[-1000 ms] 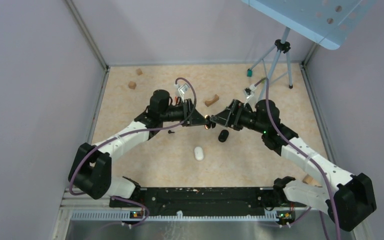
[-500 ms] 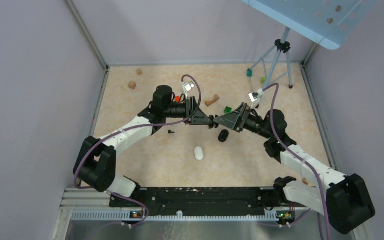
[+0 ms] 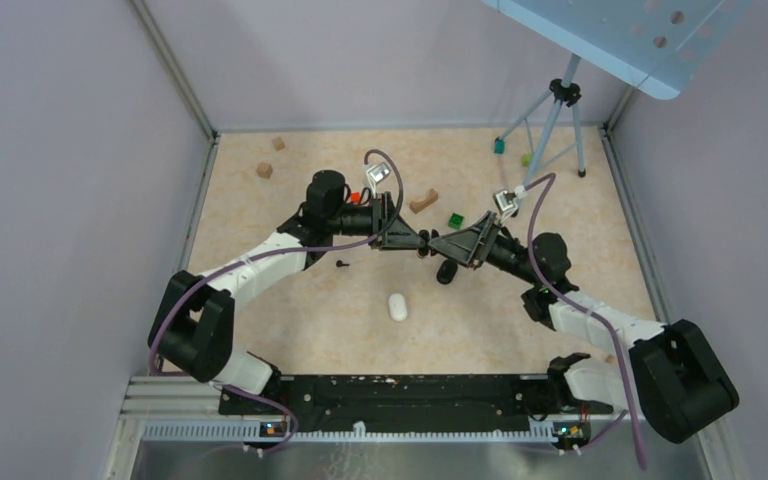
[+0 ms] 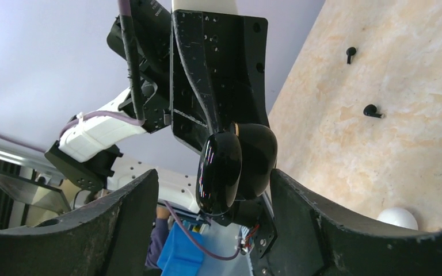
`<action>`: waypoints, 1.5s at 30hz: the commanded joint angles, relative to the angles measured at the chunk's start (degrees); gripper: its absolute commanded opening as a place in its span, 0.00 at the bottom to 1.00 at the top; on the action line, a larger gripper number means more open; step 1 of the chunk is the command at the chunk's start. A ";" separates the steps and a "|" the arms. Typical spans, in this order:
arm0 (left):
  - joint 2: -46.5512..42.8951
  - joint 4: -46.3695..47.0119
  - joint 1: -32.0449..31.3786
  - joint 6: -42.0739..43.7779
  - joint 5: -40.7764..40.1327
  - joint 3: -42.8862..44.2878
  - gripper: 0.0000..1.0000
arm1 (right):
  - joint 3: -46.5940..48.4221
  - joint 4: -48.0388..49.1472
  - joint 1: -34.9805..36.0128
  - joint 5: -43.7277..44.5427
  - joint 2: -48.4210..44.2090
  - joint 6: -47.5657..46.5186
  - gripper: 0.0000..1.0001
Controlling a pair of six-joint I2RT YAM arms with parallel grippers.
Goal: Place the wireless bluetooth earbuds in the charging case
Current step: Pass from the left arm to the right
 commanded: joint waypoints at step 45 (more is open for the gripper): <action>-3.12 1.30 0.21 3.15 -3.08 0.79 0.24 | -3.23 23.57 -1.57 -0.25 10.47 11.01 0.00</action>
